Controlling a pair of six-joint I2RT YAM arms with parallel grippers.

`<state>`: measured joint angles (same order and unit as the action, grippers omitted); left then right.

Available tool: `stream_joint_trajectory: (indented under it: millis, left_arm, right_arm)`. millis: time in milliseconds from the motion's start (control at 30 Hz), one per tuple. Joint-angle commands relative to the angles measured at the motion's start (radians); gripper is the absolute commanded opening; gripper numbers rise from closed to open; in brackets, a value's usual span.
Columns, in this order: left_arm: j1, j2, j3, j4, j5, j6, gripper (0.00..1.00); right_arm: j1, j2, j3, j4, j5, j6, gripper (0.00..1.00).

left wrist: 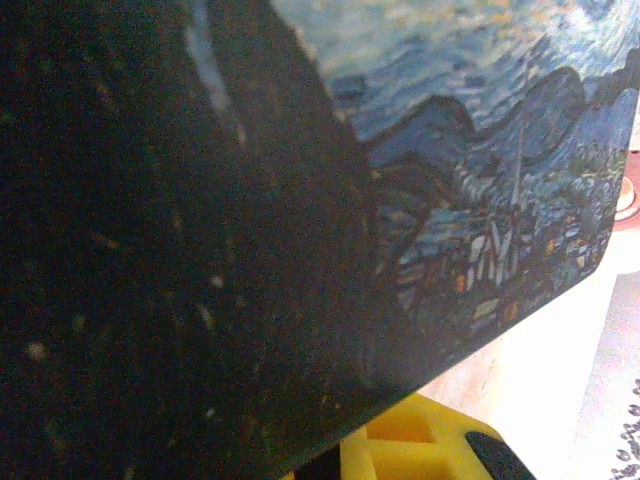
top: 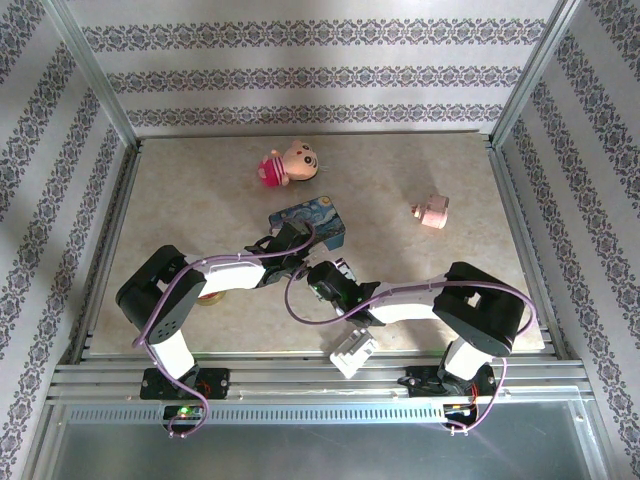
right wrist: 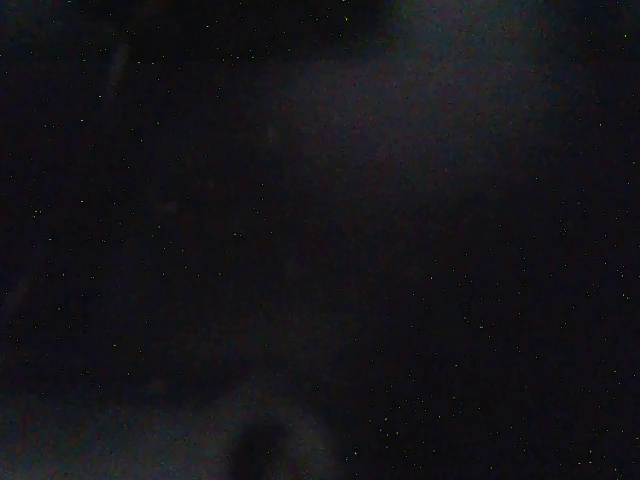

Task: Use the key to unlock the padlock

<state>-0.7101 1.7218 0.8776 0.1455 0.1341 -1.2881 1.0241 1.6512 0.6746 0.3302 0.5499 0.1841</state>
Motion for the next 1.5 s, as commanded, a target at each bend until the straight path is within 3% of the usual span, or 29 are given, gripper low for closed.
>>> stream_joint_trajectory:
  millis: [0,100,433,533,933,1167,1267,1300,1433,1467]
  left_arm:
    - [-0.017,-0.008,0.019,-0.047,0.107,-0.022,0.0]
    - [-0.018,-0.009,0.011,-0.03,0.11,-0.026,0.0]
    - [-0.017,0.005,0.025,-0.03,0.127,-0.013,0.0]
    - [-0.018,0.005,0.023,-0.021,0.127,-0.015,0.0]
    - [-0.017,-0.005,0.004,-0.006,0.11,-0.025,0.0]
    - [-0.017,-0.006,-0.019,0.032,0.108,-0.039,0.18]
    - [-0.017,-0.004,-0.02,0.042,0.11,-0.044,0.21]
    - [-0.017,-0.004,-0.02,0.046,0.11,-0.043,0.28]
    - [-0.017,-0.013,-0.025,0.047,0.101,-0.041,0.31]
    - [-0.017,-0.017,-0.026,0.049,0.099,-0.037,0.38]
  right_arm:
    - [-0.027,0.014,-0.023,-0.046,0.05,0.039,0.0]
    - [-0.06,-0.002,-0.026,-0.041,-0.053,0.066,0.0]
    - [-0.288,-0.032,-0.011,-0.076,-0.607,0.28,0.0]
    - [-0.334,-0.025,-0.019,-0.057,-0.714,0.339,0.0]
    - [-0.412,-0.042,-0.074,0.133,-0.915,0.554,0.0]
    - [-0.433,-0.056,-0.092,0.191,-0.942,0.632,0.0]
    - [-0.434,-0.057,-0.103,0.206,-0.927,0.652,0.0]
    - [-0.433,-0.057,-0.109,0.213,-0.921,0.661,0.0]
    - [-0.433,-0.053,-0.137,0.242,-0.897,0.685,0.0]
    - [-0.434,-0.05,-0.143,0.248,-0.894,0.689,0.0]
